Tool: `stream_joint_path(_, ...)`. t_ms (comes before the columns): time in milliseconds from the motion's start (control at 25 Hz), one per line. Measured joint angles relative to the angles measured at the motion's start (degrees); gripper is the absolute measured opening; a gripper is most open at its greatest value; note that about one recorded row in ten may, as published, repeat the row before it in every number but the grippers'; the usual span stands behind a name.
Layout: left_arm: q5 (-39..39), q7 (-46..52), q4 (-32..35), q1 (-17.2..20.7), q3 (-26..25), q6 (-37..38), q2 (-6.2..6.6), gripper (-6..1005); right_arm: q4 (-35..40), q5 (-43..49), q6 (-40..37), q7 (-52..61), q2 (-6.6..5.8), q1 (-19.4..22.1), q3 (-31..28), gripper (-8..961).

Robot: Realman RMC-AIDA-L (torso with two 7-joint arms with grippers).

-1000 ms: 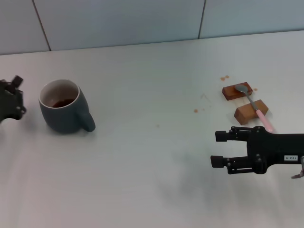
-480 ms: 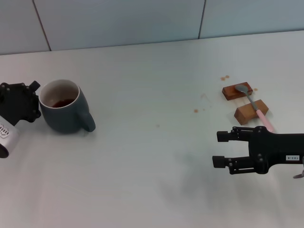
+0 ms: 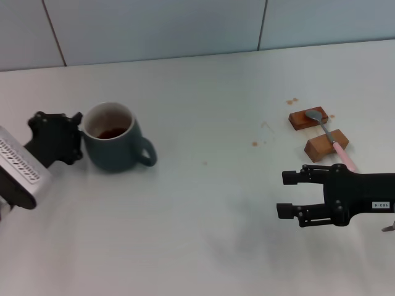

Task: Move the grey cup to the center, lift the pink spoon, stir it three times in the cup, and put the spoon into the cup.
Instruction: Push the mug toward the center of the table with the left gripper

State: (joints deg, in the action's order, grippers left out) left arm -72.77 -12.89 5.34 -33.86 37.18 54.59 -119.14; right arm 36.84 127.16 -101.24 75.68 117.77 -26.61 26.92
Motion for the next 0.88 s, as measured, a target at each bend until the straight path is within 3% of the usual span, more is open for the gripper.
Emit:
stream_joint_path(720,-3.74,-0.07,-13.09,-7.40,-0.17,3.45,-0.04,-1,-0.42,-0.25,-0.02,0.49,0.32,0.11,-0.03,807)
stream_joint_path(840,-8.94,0.02,-15.71,-8.74,-3.48,4.12,-0.04,-1,-0.49,-0.31,-0.13,0.64,0.45,0.08,-0.12,807)
stream_joint_path(880,-12.09,0.10,-16.91,-8.81,-6.88,4.44,-0.04,-1,-0.54,-0.49,-0.29,0.70,0.49,0.08,-0.34,807)
